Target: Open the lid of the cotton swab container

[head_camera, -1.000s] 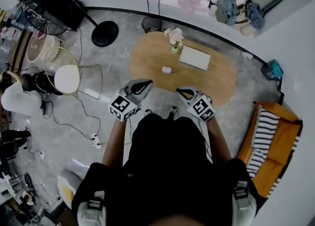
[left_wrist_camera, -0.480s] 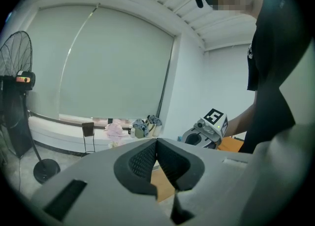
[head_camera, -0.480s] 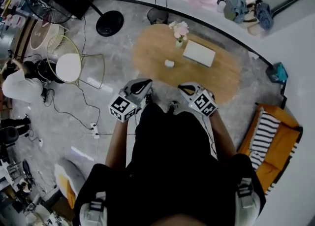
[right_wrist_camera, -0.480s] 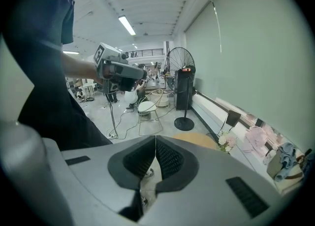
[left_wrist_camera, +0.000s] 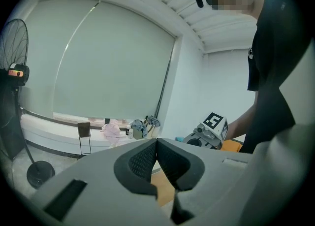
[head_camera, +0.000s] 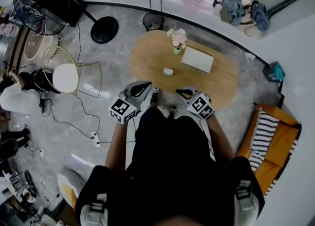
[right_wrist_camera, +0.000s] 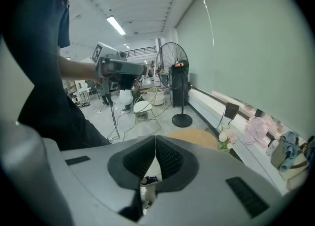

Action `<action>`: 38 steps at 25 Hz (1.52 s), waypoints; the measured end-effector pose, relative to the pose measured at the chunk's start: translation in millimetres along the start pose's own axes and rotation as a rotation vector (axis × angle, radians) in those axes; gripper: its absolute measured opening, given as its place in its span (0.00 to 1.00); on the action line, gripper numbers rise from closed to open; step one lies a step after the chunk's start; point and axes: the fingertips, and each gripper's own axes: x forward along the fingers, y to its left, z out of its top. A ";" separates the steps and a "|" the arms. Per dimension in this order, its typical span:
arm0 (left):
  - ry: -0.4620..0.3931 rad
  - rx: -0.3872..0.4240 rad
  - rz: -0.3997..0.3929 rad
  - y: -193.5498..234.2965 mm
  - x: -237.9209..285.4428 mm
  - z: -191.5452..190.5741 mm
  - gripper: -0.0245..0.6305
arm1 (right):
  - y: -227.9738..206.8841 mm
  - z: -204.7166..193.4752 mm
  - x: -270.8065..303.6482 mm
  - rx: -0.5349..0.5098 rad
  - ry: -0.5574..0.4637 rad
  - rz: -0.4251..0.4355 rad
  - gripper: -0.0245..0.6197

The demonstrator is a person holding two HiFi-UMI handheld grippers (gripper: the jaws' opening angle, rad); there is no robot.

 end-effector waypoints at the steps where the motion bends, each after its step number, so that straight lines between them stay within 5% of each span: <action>1: 0.000 0.003 -0.009 7.4 2.8 4.3 0.04 | -3.5 4.1 3.4 0.007 0.001 -0.003 0.03; 6: -0.007 0.027 -0.049 46.4 20.9 26.2 0.04 | -33.3 19.0 25.6 0.037 0.011 -0.032 0.03; 13: 0.009 0.032 -0.128 85.5 46.0 41.7 0.04 | -78.2 23.7 53.8 0.206 -0.028 -0.078 0.03; 23: 0.052 0.045 -0.195 121.1 64.0 32.7 0.04 | -106.3 -34.3 104.7 0.237 0.114 -0.086 0.03; 38: 0.135 -0.032 -0.195 147.3 96.2 -9.2 0.04 | -137.8 -133.5 180.9 0.253 0.287 -0.115 0.03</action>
